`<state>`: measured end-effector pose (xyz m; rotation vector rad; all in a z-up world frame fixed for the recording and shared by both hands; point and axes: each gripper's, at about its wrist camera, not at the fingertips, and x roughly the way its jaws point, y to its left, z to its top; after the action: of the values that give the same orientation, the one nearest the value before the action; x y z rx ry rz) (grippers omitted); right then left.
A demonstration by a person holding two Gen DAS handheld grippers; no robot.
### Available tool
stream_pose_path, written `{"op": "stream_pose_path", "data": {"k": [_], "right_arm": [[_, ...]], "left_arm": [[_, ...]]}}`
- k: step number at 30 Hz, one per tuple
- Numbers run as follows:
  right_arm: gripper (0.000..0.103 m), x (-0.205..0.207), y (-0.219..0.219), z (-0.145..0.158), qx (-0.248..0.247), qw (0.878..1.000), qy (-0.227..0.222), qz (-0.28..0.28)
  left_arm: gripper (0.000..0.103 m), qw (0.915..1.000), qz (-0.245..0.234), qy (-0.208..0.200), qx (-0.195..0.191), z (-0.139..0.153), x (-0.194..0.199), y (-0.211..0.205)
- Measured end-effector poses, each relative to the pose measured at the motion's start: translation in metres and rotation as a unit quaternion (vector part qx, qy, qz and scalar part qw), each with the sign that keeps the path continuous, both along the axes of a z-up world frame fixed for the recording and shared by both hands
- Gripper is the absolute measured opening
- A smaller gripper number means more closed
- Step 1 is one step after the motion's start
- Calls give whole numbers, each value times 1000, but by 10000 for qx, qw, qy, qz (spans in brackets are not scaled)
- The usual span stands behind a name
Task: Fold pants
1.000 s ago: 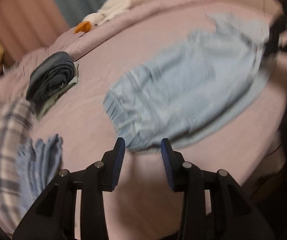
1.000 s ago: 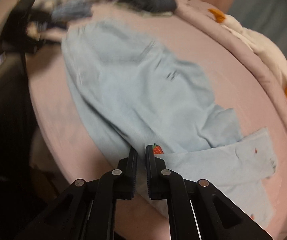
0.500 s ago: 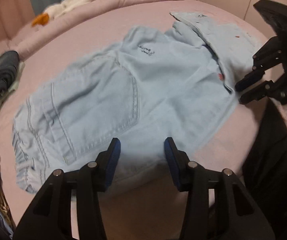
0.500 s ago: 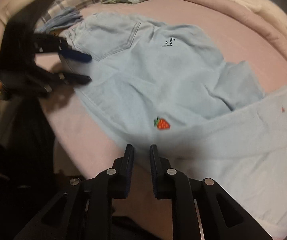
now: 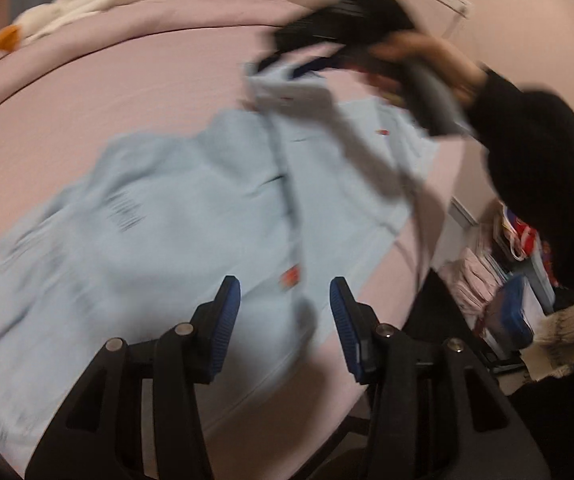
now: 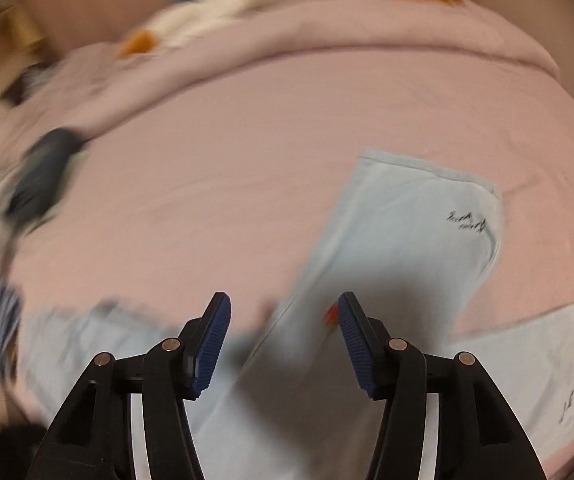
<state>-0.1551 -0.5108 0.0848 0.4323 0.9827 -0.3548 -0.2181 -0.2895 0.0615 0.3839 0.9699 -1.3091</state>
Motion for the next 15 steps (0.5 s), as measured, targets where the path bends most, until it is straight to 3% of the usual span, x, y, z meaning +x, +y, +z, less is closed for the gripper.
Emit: {"op": "stream_pose_path", "data": {"k": [6,7,8,10,11,15], "right_arm": [[55,46,-35,-30,41,9954,762,-583],[43,50,-34,-34,-104,9949,840,-552],[20,52,-33,-34,-400,9942,884,-466],[5,44,-36,-32,-324,9962,653,-468],[4,34,-41,-26,-220,9970,432,-602],[3,-29,-52,13,-18,9927,-721,-968]], "left_arm": [[44,9994,-204,202,212,-20,-13,-39],[44,9992,-228,67,326,-24,-18,-44],[40,9989,-225,-46,407,-27,-21,-47],[21,9980,-205,-313,512,-32,-25,-53],[13,9976,-196,-401,521,-32,-26,-53],[11,9976,-198,-496,430,-28,-35,-51]]}}
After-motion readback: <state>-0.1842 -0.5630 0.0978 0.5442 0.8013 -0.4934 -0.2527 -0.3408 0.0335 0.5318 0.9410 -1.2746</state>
